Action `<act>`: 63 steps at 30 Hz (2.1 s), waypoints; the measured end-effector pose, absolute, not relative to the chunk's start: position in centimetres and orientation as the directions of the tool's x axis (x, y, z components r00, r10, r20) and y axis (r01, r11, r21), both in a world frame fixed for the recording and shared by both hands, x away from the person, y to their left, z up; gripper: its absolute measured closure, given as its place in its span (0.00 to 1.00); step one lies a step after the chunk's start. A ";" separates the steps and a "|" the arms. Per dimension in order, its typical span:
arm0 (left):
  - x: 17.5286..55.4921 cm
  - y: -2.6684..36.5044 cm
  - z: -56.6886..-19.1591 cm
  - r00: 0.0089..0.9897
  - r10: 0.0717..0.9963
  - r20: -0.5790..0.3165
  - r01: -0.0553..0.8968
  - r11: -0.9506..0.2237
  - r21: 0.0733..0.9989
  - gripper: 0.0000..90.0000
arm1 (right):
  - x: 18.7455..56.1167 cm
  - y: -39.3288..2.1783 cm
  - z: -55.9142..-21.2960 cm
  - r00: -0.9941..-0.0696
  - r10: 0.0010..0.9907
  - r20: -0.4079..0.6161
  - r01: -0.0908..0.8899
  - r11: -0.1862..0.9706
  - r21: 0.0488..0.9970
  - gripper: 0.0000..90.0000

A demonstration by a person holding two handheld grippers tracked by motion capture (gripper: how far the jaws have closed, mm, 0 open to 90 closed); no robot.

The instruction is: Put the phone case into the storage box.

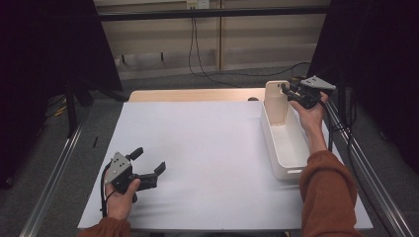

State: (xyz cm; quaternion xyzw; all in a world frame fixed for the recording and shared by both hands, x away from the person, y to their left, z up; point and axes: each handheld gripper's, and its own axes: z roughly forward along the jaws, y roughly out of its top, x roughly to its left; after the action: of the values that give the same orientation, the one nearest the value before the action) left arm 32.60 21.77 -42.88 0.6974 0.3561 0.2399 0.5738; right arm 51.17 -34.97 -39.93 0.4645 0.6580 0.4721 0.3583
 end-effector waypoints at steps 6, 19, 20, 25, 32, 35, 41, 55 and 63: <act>32.6 21.8 -42.9 0.634 0.770 -0.072 0.219 -0.090 0.972 0.04 | 51.1 -35.0 -39.9 -0.307 0.951 -0.025 0.270 0.112 0.956 0.74; 32.6 21.7 -42.9 0.631 0.772 -0.077 0.221 -0.084 0.972 0.04 | 50.8 -35.0 -39.7 -0.303 0.953 -0.006 0.268 0.091 0.959 0.60; 32.6 21.7 -42.9 0.632 0.771 -0.073 0.219 -0.087 0.972 0.04 | 50.8 -35.0 -39.7 -0.304 0.953 -0.004 0.266 0.089 0.960 0.58; 32.7 21.8 -42.9 0.630 0.773 -0.080 0.222 -0.081 0.972 0.04 | 50.6 -34.8 -39.5 -0.302 0.953 0.005 0.268 0.080 0.960 0.51; 32.8 21.7 -42.9 0.626 0.776 -0.079 0.220 -0.078 0.972 0.04 | 50.4 -34.7 -39.3 -0.299 0.954 0.010 0.273 0.076 0.959 0.39; 33.0 21.7 -42.9 0.624 0.777 -0.081 0.221 -0.076 0.972 0.04 | 50.3 -34.8 -39.1 -0.298 0.955 0.017 0.275 0.068 0.959 0.33; 33.3 21.7 -43.0 0.621 0.780 -0.079 0.229 -0.083 0.970 0.04 | 50.0 -35.0 -39.0 -0.300 0.953 0.035 0.280 0.053 0.958 0.21; 33.1 21.7 -43.0 0.616 0.783 -0.080 0.228 -0.080 0.970 0.04 | 49.4 -34.4 -38.7 -0.302 0.950 0.081 0.283 0.008 0.959 0.02; 33.1 21.7 -42.9 0.617 0.782 -0.085 0.228 -0.074 0.971 0.04 | 48.9 -34.4 -38.3 -0.301 0.951 0.077 0.273 0.009 0.962 0.01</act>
State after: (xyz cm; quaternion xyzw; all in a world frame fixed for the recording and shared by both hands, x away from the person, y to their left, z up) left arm 33.11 21.70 -42.95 0.6922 0.3648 0.2411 0.5741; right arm 48.90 -34.42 -38.26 0.4879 0.6269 0.5074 0.3338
